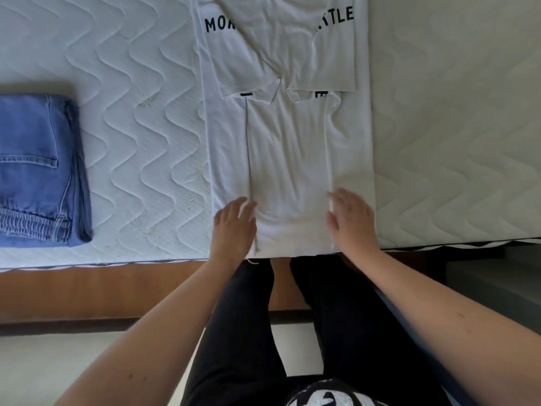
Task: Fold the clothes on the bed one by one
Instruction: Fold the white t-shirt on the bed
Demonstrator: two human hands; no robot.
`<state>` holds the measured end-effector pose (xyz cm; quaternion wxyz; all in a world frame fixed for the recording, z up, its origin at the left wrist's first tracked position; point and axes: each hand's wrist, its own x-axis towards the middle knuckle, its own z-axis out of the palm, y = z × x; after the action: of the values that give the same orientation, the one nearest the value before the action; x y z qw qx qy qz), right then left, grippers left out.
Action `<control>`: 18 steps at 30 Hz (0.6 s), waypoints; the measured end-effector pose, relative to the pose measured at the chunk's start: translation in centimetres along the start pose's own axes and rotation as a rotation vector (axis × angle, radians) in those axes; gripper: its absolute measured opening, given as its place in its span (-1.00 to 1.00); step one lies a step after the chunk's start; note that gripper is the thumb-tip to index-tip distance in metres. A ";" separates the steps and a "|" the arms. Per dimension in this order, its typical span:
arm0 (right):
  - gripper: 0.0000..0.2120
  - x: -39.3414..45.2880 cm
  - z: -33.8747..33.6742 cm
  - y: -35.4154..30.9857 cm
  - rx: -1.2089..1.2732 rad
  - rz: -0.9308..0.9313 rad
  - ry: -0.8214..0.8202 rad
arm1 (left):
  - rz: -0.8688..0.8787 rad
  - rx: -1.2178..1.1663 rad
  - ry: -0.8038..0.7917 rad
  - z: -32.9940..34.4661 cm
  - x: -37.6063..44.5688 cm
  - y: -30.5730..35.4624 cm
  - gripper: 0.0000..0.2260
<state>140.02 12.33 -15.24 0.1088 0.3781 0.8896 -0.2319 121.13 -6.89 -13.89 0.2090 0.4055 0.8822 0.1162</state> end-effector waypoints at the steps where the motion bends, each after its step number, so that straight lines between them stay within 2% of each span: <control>1: -0.49 0.2 -0.2 0.7 0.078 0.183 0.028 | -0.117 -0.034 0.010 -0.3 0.0 -0.6 -0.64; 3: -0.39 0.3 -0.7 2.0 0.236 0.503 0.067 | -0.392 -0.157 0.008 -0.6 -0.5 -1.9 -0.58; 4: -0.39 0.1 -0.9 2.6 0.293 0.587 0.065 | -0.502 -0.235 0.001 -0.6 -0.7 -2.4 -0.56; 7: -0.55 -0.6 -1.0 3.9 0.553 0.684 -0.021 | -0.772 -0.588 0.019 -0.6 -1.1 -3.6 -0.57; 9: -0.69 -1.1 -0.9 4.5 0.591 0.694 -0.117 | -0.890 -0.693 -0.034 -0.4 -1.3 -4.1 -0.62; 11: -0.67 -1.7 -0.7 4.9 0.571 0.654 -0.172 | -0.878 -0.660 -0.159 0.2 -1.5 -4.6 -0.64; 13: -0.61 -2.2 -0.9 5.1 0.598 0.636 -0.191 | -0.825 -0.661 -0.211 0.4 -1.9 -4.8 -0.69; 16: -0.57 -3.2 -1.5 5.0 0.700 0.616 -0.244 | -0.773 -0.614 -0.203 -0.3 -3.1 -4.9 -0.71; 18: -0.57 -4.0 -1.9 5.0 0.747 0.631 -0.210 | -0.762 -0.600 -0.155 -0.9 -4.1 -5.0 -0.70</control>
<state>146.32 13.81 -13.77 0.1199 0.6164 0.5723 -0.5274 119.77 -13.23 -13.86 0.4091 -0.0165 0.8774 0.2500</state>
